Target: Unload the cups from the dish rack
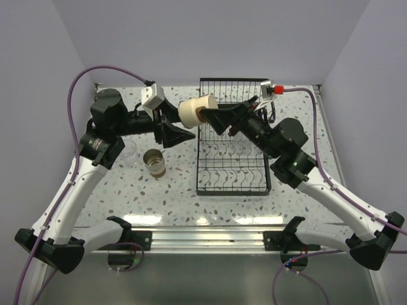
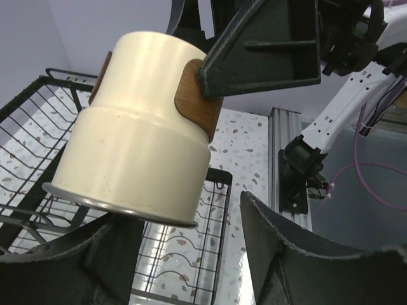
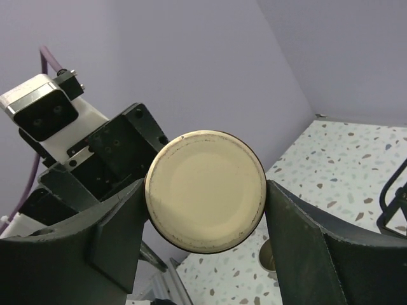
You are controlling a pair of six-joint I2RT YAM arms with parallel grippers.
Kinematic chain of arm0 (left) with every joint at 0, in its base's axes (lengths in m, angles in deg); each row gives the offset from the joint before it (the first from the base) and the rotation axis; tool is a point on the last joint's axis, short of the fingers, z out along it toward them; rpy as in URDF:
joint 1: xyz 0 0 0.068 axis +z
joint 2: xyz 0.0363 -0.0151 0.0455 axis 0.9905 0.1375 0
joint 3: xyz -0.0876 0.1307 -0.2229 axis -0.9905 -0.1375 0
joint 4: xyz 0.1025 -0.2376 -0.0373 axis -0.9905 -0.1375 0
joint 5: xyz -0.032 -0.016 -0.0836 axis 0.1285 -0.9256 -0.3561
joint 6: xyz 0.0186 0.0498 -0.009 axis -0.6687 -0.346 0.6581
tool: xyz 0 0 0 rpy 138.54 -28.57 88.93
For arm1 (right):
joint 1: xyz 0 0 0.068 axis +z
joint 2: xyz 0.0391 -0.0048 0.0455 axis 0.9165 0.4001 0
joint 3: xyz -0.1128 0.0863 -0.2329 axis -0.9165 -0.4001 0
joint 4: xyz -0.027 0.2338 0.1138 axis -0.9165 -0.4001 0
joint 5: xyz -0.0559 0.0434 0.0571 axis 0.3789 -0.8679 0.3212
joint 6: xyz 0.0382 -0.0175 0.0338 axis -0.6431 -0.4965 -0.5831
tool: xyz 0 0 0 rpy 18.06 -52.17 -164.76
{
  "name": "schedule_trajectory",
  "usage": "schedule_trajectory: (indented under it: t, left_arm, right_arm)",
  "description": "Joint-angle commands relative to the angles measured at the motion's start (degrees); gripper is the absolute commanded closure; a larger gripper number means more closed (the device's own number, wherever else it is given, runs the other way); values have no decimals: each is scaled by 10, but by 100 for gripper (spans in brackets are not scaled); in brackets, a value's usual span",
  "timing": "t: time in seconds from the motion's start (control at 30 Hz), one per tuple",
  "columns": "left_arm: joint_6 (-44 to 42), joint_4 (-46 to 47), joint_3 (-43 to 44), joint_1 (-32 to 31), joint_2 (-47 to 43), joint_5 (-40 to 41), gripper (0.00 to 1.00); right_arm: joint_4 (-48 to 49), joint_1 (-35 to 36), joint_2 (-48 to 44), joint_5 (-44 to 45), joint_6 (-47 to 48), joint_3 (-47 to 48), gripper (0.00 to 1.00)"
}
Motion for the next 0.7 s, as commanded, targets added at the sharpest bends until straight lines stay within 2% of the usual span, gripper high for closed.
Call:
schedule_trajectory:
  t: [0.0,0.07,0.17,0.2,0.27,0.3,0.33,0.43,0.47,0.57,0.6,0.67]
  left_arm:
    - [76,100,13,3,9,-33,37]
    - [79,100,27,3,9,-36,42]
    - [85,99,35,3,6,-31,59]
    - [88,99,35,3,6,-28,73]
    - [95,100,34,3,4,-17,85]
    - [95,97,33,3,3,-13,96]
    - [94,92,32,3,1,4,100]
    - [58,34,38,5,-8,51,100]
    - [43,18,41,5,-11,64,100]
    - [-30,-60,44,5,-31,119,100]
    - [-47,-102,45,5,-36,134,100]
    - [-124,-172,53,5,-48,195,100]
  right_arm:
    - [71,1,-14,-18,-35,-8,95]
    - [78,1,-15,-16,-43,-19,95]
    - [100,1,-14,-18,-58,-36,96]
    - [109,1,-12,-23,-61,-39,96]
    - [119,1,-5,-29,-75,-49,96]
    - [123,1,-1,-31,-78,-51,96]
    - [123,1,-1,-31,-80,-54,96]
    - [113,1,1,-25,-79,-66,93]
    - [109,1,0,-23,-75,-73,89]
    - [87,1,1,-18,-63,-82,51]
    - [67,1,2,-16,-60,-82,24]
    - [41,1,3,-4,-46,-80,9]
